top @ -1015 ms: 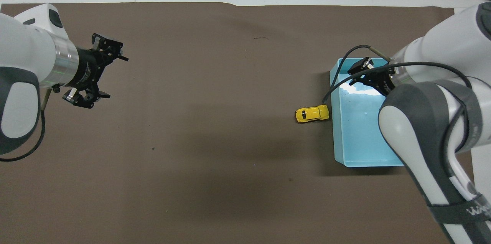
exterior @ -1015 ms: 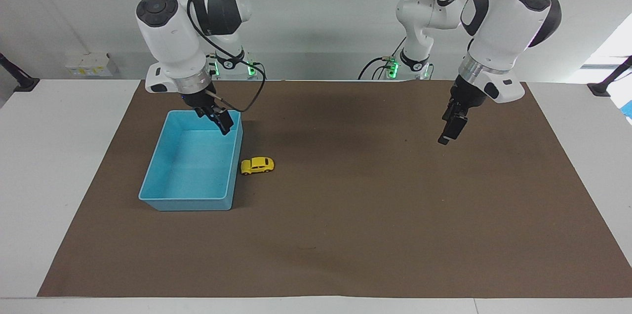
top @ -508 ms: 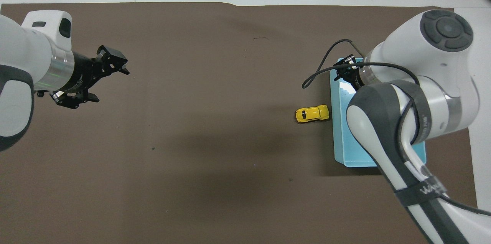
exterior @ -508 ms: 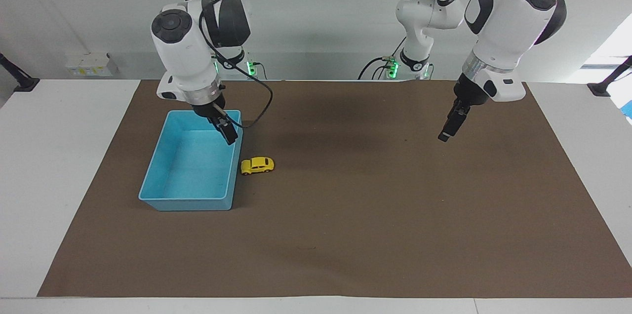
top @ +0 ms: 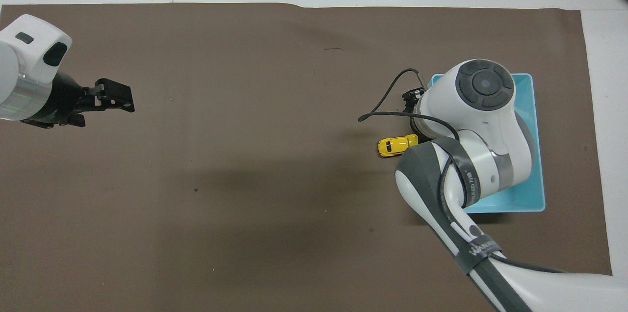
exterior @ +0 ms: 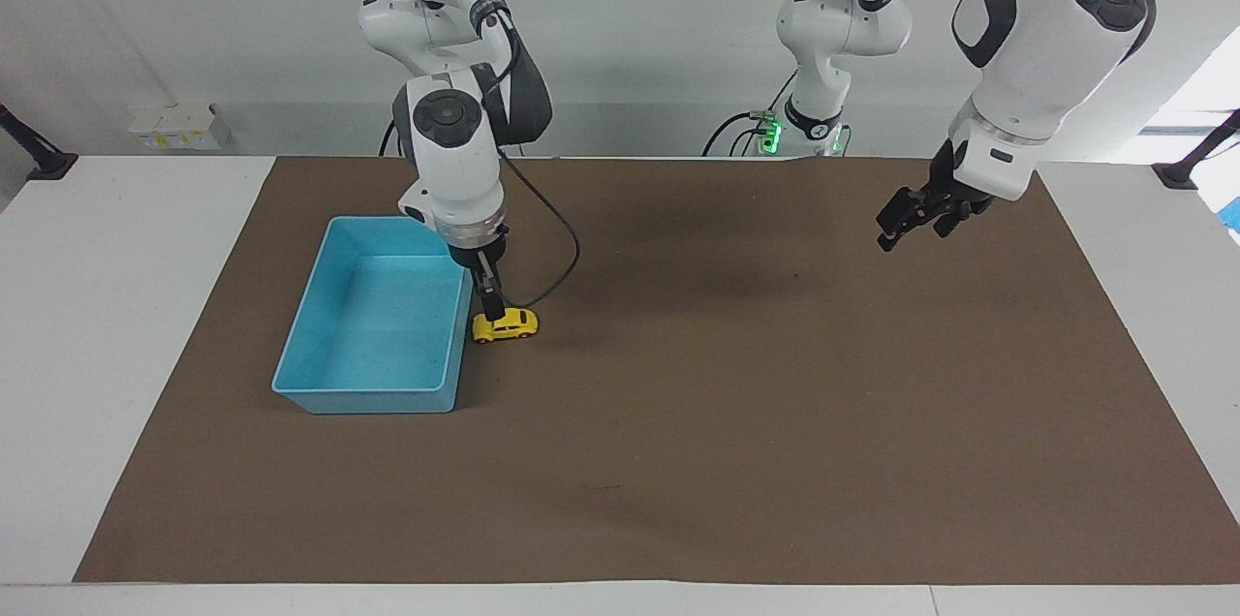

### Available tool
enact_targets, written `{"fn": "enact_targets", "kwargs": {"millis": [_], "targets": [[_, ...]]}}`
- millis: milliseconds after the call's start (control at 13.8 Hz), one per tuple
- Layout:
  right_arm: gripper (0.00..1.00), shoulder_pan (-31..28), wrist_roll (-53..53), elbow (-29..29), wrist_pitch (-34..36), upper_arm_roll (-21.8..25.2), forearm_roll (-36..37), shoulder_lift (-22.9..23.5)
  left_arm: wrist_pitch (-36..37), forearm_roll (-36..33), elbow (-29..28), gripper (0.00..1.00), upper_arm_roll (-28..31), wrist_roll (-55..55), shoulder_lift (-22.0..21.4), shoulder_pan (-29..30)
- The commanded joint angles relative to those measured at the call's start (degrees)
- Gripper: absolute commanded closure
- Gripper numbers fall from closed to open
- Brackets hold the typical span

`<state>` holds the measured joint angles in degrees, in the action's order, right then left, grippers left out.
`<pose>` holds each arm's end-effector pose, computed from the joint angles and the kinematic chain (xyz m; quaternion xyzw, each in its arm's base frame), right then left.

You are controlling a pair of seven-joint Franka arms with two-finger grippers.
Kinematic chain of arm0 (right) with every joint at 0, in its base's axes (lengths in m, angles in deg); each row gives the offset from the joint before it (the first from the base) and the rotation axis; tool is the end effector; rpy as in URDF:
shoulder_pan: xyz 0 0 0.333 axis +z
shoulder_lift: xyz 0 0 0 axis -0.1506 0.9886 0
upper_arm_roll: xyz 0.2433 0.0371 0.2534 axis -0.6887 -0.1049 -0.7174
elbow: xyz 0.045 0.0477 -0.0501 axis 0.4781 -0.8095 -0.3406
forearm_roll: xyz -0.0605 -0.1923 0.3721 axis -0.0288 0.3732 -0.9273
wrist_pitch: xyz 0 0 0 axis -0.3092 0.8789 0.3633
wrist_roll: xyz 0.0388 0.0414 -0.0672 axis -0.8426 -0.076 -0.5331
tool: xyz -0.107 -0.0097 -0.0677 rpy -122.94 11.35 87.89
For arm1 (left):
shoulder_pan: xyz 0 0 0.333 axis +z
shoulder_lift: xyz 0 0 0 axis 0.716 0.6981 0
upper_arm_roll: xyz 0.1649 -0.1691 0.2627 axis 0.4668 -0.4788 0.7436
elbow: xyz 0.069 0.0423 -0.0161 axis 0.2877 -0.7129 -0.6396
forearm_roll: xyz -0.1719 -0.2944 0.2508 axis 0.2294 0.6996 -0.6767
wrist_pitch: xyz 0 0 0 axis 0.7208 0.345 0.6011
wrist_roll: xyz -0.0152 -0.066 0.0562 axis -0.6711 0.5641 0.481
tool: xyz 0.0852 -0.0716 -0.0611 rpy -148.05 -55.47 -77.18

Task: Wind up and store yellow beetle car
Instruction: 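Grasp the car with the right gripper while the left gripper retracts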

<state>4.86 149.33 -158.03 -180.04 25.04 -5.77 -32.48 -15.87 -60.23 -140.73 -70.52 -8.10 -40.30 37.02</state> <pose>0.6118 0.1880 0.3992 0.7759 -0.6302 0.0221 0.0190 0.6028 -0.0745 0.5735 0.9954 0.0856 0.0067 0.0421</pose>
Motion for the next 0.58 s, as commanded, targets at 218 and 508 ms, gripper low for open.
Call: {"fn": "enact_targets", "kwargs": {"millis": [218, 508], "targets": [[0.0, 2.2, 14.5, -6.9, -9.4, -0.1, 6.2, 1.8, 3.3, -1.5, -2.4, 0.0, -0.6, -19.6, -3.4, 4.5], [0.0, 2.4, 17.1, -11.3, -13.7, -0.2, 12.7, 2.6, 4.8, -1.9, -1.0, 0.0, -0.8, -25.9, -4.9, 5.9]]}}
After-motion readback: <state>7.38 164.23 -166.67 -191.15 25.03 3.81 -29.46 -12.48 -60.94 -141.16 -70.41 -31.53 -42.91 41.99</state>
